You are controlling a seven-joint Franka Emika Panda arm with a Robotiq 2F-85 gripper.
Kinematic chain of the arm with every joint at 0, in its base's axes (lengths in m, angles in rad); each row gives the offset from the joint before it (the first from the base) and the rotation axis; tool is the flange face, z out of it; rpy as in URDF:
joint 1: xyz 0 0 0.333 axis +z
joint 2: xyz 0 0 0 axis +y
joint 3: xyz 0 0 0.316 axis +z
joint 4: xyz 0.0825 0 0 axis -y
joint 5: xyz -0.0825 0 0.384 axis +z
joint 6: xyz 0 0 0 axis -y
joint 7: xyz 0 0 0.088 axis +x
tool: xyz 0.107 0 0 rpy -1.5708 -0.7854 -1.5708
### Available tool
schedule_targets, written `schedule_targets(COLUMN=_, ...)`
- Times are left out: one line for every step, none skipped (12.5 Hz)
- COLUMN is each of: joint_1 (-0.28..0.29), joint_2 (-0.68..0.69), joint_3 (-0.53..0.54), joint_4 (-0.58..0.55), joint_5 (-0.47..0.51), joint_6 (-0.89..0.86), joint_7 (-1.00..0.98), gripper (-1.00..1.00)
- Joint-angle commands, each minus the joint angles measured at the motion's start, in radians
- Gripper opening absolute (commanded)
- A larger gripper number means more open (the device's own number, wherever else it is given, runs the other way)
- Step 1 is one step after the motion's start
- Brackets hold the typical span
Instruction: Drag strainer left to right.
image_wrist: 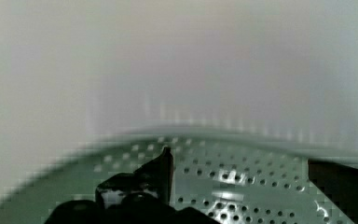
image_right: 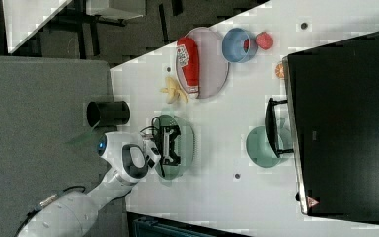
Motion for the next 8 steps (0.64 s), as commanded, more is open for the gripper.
schedule_targets(joint_1=-0.043, joint_2=-0.056, joint_3=-0.051, joint_4=-0.046, joint_5=0.009, joint_6=0.012, joint_7=-0.131, gripper=1.0)
schedule_targets(joint_1=-0.047, joint_2=-0.066, joint_3=-0.07, joint_4=-0.056, joint_5=0.009, joint_6=0.013, joint_7=-0.151, gripper=1.0)
schedule_targets(joint_1=-0.05, joint_2=-0.075, joint_3=-0.089, joint_4=-0.065, joint_5=0.009, joint_6=0.013, joint_7=-0.168, gripper=1.0)
schedule_targets(joint_1=-0.051, joint_2=-0.083, joint_3=-0.108, joint_4=-0.073, joint_5=0.009, joint_6=0.013, joint_7=-0.184, gripper=1.0)
schedule_targets(joint_1=-0.052, joint_2=-0.088, joint_3=-0.127, joint_4=-0.08, joint_5=0.009, joint_6=0.013, joint_7=-0.204, gripper=1.0)
schedule_targets(joint_1=-0.054, joint_2=-0.091, joint_3=-0.147, joint_4=-0.085, joint_5=0.009, joint_6=0.013, joint_7=-0.229, gripper=1.0)
schedule_targets(joint_1=-0.058, joint_2=-0.093, joint_3=-0.166, joint_4=-0.088, joint_5=0.009, joint_6=0.013, joint_7=-0.259, gripper=1.0)
schedule_targets(joint_1=-0.062, joint_2=-0.094, joint_3=-0.186, joint_4=-0.092, joint_5=0.009, joint_6=0.014, joint_7=-0.298, gripper=1.0)
